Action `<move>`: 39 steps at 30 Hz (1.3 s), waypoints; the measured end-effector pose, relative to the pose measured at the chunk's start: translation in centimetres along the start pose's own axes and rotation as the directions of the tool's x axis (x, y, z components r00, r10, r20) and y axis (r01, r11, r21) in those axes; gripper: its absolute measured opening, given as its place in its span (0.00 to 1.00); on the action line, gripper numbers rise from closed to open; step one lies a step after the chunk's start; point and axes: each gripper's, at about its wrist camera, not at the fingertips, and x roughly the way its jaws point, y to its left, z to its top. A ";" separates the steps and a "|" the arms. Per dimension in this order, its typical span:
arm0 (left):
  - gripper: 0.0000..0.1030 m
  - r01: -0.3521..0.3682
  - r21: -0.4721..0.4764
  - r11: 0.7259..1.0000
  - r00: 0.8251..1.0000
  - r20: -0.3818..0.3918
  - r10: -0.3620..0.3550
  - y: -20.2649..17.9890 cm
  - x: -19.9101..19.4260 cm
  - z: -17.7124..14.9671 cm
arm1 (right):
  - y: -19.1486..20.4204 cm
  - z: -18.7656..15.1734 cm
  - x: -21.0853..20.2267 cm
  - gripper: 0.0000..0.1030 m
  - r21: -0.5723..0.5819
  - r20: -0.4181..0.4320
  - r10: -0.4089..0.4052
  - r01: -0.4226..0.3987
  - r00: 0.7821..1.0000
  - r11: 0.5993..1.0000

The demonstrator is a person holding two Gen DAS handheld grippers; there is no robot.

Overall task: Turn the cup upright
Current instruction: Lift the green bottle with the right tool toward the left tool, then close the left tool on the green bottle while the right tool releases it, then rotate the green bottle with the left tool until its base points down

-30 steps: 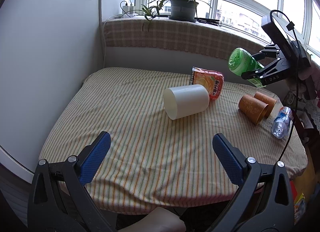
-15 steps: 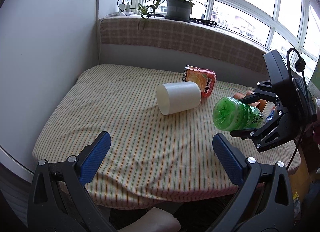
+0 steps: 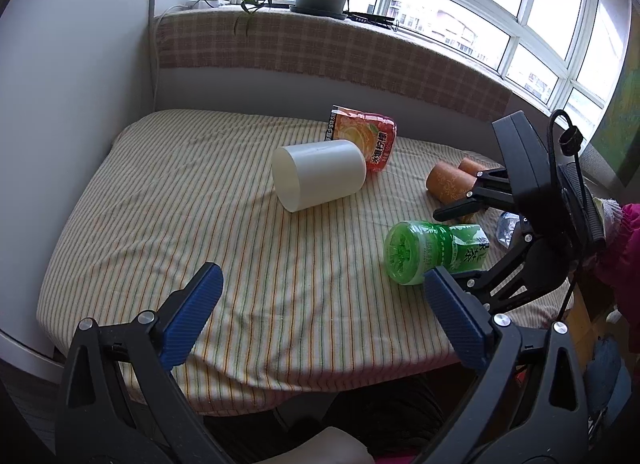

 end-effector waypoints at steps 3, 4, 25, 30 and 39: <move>0.99 0.020 0.081 0.997 1.000 -0.012 -0.019 -0.9 0.3 1.2 | -0.9 -0.7 -2.1 0.71 0.079 0.081 0.004 -0.010 0.997 0.997; 0.99 0.033 0.117 0.993 0.999 -0.021 -0.030 -1.4 0.5 1.6 | -1.2 -1.3 -3.0 0.71 0.124 0.117 0.000 -0.015 0.993 0.992; 0.93 0.336 0.747 0.574 0.893 -0.446 0.058 -18.1 11.2 2.6 | 3.7 -23.1 -11.0 0.72 0.879 0.188 -0.359 0.007 0.914 0.477; 0.93 0.343 0.791 0.506 0.866 -0.475 0.156 -19.7 13.8 1.9 | 3.9 -25.3 -11.3 0.72 0.911 0.150 -0.385 0.024 0.911 0.412; 0.93 0.385 0.796 0.467 0.805 -0.538 0.252 -21.4 18.1 1.0 | 4.1 -28.2 -11.0 0.72 0.944 0.114 -0.386 0.021 0.915 0.328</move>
